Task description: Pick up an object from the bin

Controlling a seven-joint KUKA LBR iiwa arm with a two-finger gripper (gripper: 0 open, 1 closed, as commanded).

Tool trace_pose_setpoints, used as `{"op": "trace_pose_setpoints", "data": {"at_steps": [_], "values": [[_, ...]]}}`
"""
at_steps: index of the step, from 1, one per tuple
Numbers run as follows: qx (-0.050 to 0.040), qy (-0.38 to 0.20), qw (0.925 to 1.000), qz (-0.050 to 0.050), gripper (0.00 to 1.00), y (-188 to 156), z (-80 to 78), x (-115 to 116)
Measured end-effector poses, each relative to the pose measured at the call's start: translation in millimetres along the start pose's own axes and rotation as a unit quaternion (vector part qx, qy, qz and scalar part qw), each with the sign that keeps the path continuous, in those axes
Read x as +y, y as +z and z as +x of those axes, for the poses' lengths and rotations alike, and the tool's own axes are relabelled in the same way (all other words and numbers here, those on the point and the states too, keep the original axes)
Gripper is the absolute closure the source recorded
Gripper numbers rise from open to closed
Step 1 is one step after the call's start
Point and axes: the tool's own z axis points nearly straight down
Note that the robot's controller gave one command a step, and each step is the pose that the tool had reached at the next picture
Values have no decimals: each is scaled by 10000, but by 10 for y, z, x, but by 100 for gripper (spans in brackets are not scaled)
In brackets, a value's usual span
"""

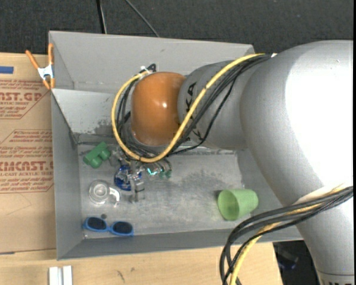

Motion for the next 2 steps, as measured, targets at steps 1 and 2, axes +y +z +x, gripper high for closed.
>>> {"op": "trace_pose_setpoints", "data": {"at_steps": [1, 2], "values": [[5, -1, 10000, -1, 100, 2, 3, 1], [-53, 221, 9997, 17, 100, -1488, -8, -232]]}}
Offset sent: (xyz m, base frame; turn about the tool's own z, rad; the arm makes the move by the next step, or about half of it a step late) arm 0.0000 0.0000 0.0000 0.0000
